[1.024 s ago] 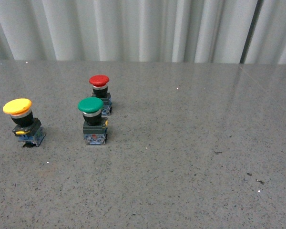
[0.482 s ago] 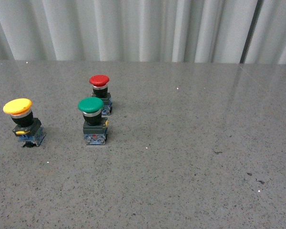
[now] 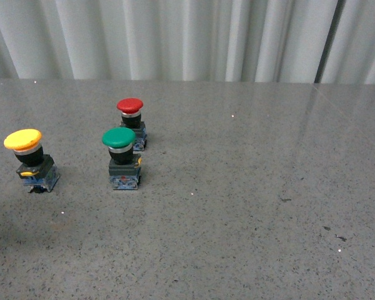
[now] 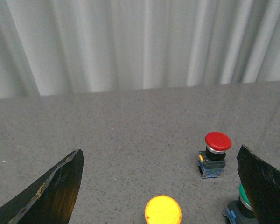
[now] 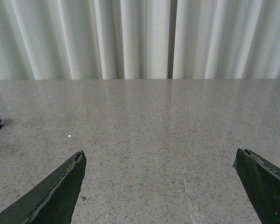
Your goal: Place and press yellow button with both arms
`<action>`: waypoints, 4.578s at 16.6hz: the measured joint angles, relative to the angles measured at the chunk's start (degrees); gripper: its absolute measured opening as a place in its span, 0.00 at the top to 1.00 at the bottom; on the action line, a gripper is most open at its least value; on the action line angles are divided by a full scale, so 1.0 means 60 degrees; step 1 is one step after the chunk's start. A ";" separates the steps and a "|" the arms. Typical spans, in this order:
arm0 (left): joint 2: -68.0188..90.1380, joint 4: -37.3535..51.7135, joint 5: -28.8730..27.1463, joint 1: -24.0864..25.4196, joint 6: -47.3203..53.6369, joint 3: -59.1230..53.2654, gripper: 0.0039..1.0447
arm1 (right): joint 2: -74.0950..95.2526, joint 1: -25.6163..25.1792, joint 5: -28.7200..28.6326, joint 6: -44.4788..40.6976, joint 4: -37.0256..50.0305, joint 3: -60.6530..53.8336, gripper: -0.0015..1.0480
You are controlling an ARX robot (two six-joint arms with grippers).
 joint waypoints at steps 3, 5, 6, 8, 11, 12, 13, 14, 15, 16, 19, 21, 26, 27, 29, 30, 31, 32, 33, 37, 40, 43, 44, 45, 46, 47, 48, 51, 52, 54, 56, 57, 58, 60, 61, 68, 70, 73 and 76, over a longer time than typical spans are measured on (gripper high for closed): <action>0.3421 -0.0324 -0.0612 -0.0459 -0.0415 0.2062 0.06 | 0.0000 0.0000 0.0000 0.0000 0.0000 0.0000 0.06; 0.4506 -0.0328 -0.0889 -0.0758 -0.0648 0.2444 0.06 | 0.0000 0.0000 0.0000 0.0000 0.0000 0.0000 0.06; 0.4911 -0.0259 -0.1089 -0.0889 -0.0714 0.2488 0.06 | 0.0000 0.0000 0.0000 0.0000 0.0000 0.0000 0.06; 0.5333 -0.0142 -0.1446 -0.1093 -0.0933 0.2473 0.06 | 0.0000 0.0000 0.0000 0.0000 0.0000 0.0000 0.06; 0.5370 0.0331 -0.1985 -0.1322 -0.1140 0.2069 0.06 | 0.0000 0.0000 0.0000 0.0000 0.0000 0.0000 0.06; 0.5370 0.0372 -0.2036 -0.1392 -0.1133 0.1923 0.06 | 0.0000 0.0000 0.0000 0.0000 0.0004 0.0000 0.06; 0.5370 0.0262 -0.2069 -0.1443 -0.1100 0.1774 0.06 | 0.0000 0.0000 0.0000 0.0000 0.0004 0.0000 0.06; 0.5355 0.0237 -0.2113 -0.1428 -0.1049 0.1756 0.26 | 0.0000 0.0000 0.0000 0.0000 0.0000 0.0000 0.06; 0.5340 0.0226 -0.2120 -0.1399 -0.1024 0.1749 0.31 | 0.0000 0.0000 0.0000 0.0000 0.0000 0.0000 0.06; 0.5300 0.0171 -0.2171 -0.1388 -0.0911 0.1730 0.42 | 0.0000 0.0000 0.0000 0.0000 0.0000 0.0000 0.06; 0.4918 0.0022 -0.2320 -0.1337 -0.0689 0.1661 0.66 | 0.0000 0.0000 0.0000 0.0000 0.0000 0.0000 0.06; 0.4430 -0.0259 -0.2368 -0.1359 -0.0557 0.1650 0.67 | 0.0000 0.0000 0.0000 0.0000 0.0000 0.0000 0.06; 0.2765 -0.0984 -0.2827 -0.2707 -0.0510 0.2903 0.67 | 0.0000 0.0000 0.0000 0.0000 0.0000 0.0000 0.06; 0.2958 -0.1111 -0.2936 -0.3140 -0.0663 0.3373 0.67 | 0.0000 0.0000 0.0000 0.0000 0.0000 0.0000 0.06; 0.3887 -0.1370 -0.3308 -0.4087 -0.1373 0.4156 0.67 | 0.0000 0.0000 0.0000 0.0000 0.0000 0.0000 0.06; 0.4422 -0.1450 -0.3439 -0.4524 -0.1738 0.4430 0.67 | 0.0000 0.0000 0.0000 0.0000 0.0000 0.0000 0.06; 0.4772 -0.1461 -0.3541 -0.4812 -0.1967 0.4583 0.67 | 0.0000 0.0000 0.0000 0.0000 0.0000 0.0000 0.06; 0.5268 -0.1468 -0.3712 -0.5227 -0.2244 0.4765 0.67 | 0.0000 0.0000 0.0000 0.0000 0.0000 0.0000 0.06; 0.5632 -0.1410 -0.3865 -0.5512 -0.2470 0.4860 0.67 | 0.0000 0.0000 0.0000 0.0000 0.0000 0.0000 0.06; 0.7180 -0.1392 -0.3956 -0.5723 -0.3053 0.5734 0.67 | 0.0000 0.0000 0.0000 0.0000 0.0000 0.0000 0.06; 0.7825 -0.1395 -0.4131 -0.5614 -0.3319 0.5898 0.67 | 0.0000 0.0000 0.0000 0.0000 0.0004 0.0000 0.06; 0.7901 -0.1392 -0.4069 -0.5850 -0.3566 0.5894 0.67 | 0.0000 0.0000 0.0000 0.0000 0.0000 0.0000 0.06; 0.7905 -0.1399 -0.4073 -0.5912 -0.3599 0.5869 0.67 | 0.0000 0.0000 0.0000 0.0000 0.0000 0.0000 0.06; 0.7905 -0.1413 -0.4073 -0.5945 -0.3632 0.5821 0.67 | 0.0000 0.0000 0.0000 0.0000 0.0004 0.0000 0.06; 0.7909 -0.1534 -0.4076 -0.5963 -0.3661 0.5774 0.67 | 0.0000 0.0000 0.0000 0.0000 0.0000 0.0000 0.06; 0.7916 -0.1534 -0.4084 -0.5982 -0.3672 0.5748 0.67 | 0.0000 0.0000 0.0000 0.0000 0.0000 0.0000 0.06; 0.7916 -0.1603 -0.4127 -0.6000 -0.3668 0.5748 0.67 | 0.0000 0.0000 0.0000 0.0000 0.0000 0.0000 0.06; 0.7916 -0.1614 -0.3985 -0.6043 -0.3705 0.5646 0.43 | 0.0000 0.0000 0.0000 0.0000 0.0000 0.0000 0.06; 0.7916 -0.1577 -0.3978 -0.6043 -0.3694 0.5614 0.35 | 0.0000 0.0000 0.0000 0.0000 0.0000 0.0000 0.06; 0.7865 -0.1366 -0.3978 -0.6043 -0.3570 0.5588 0.16 | 0.0000 0.0000 0.0000 0.0000 0.0000 0.0000 0.06; 0.7639 -0.1129 -0.4007 -0.6040 -0.3297 0.5486 0.05 | 0.0000 0.0000 0.0000 0.0000 0.0000 0.0000 0.06; 0.7399 -0.0885 -0.4033 -0.5996 -0.3093 0.5384 0.07 | 0.0000 0.0000 0.0000 0.0000 0.0000 0.0000 0.06; 0.7100 -0.0667 -0.4062 -0.5916 -0.2841 0.5249 0.06 | 0.0000 0.0000 0.0000 0.0000 0.0004 0.0000 0.06; 0.6102 -0.0113 -0.4069 -0.5574 -0.2091 0.4743 0.06 | 0.0000 0.0000 0.0000 0.0000 0.0000 0.0000 0.06; 0.5013 0.0226 -0.4087 -0.5304 -0.1534 0.4131 0.06 | 0.0000 0.0000 0.0000 0.0000 -0.0004 0.0000 0.06; -0.1264 -0.0208 -0.2685 -0.0973 0.1045 0.1009 0.06 | 0.0000 0.0000 0.0004 0.0000 0.0000 0.0000 0.06; -0.4346 -0.3708 -0.1115 0.0419 0.0415 0.0171 0.24 | 0.0000 0.0000 0.0000 0.0000 -0.0004 0.0000 0.06; -0.5690 -0.3654 -0.0823 0.0357 -0.0175 -0.1399 0.57 | 0.0000 0.0000 0.0000 0.0000 0.0000 0.0000 0.06; -0.6288 -0.3585 -0.0827 0.0361 -0.0321 -0.2273 0.92 | 0.0000 0.0000 0.0000 0.0000 -0.0004 0.0000 0.06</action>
